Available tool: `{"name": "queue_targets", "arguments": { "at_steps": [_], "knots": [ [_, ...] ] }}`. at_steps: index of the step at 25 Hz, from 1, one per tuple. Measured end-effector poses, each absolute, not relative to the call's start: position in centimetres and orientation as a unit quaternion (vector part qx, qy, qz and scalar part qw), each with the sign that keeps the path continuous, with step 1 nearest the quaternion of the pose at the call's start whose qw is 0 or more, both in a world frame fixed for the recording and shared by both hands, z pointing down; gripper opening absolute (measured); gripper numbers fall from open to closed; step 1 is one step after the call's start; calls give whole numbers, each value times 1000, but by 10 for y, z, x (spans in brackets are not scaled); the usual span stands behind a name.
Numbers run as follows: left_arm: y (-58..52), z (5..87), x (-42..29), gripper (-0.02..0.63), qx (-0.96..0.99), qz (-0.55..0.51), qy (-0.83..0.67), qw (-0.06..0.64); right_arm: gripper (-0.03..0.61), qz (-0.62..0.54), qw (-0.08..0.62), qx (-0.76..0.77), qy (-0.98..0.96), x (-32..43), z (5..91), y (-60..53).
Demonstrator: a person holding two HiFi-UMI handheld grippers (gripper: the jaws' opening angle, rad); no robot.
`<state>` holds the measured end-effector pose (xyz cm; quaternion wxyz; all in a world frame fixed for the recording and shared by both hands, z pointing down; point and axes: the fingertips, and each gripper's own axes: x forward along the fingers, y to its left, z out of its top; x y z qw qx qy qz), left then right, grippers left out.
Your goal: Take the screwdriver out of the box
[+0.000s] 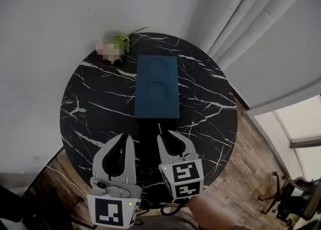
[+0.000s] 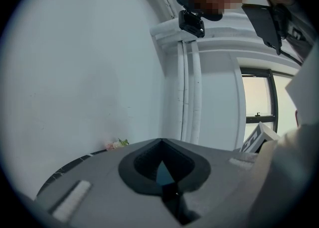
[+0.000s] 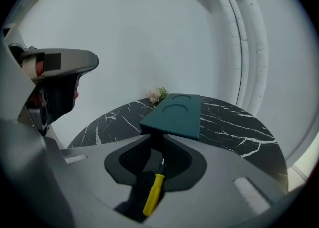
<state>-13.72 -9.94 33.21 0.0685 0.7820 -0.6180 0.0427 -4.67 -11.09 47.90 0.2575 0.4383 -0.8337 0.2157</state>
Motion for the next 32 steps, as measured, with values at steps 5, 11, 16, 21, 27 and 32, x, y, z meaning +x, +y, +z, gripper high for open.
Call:
{"name": "queue_targets", "arguments": {
  "at_steps": [5, 11, 16, 21, 27, 32],
  "knots": [
    [-109, 345, -147, 0, 785, 43, -612, 86, 117, 237, 295, 439, -815, -50, 502, -110],
    [-119, 355, -155, 0, 789, 43, -605, 96, 133, 256, 335, 436, -795, -53, 522, -108],
    [-126, 357, -159, 0, 791, 39, -602, 101, 133, 264, 382, 424, -777, -55, 533, -107],
    [-131, 356, -161, 0, 794, 31, -598, 104, 124, 287, 421, 402, -761, -56, 543, -104],
    [-136, 358, -166, 0, 794, 25, -597, 113, 115, 298, 467, 371, -745, -58, 553, -101],
    [-143, 357, -170, 0, 795, 19, -595, 118, 61, 289, 491, 364, -737, -54, 556, -101]
  ]
}}
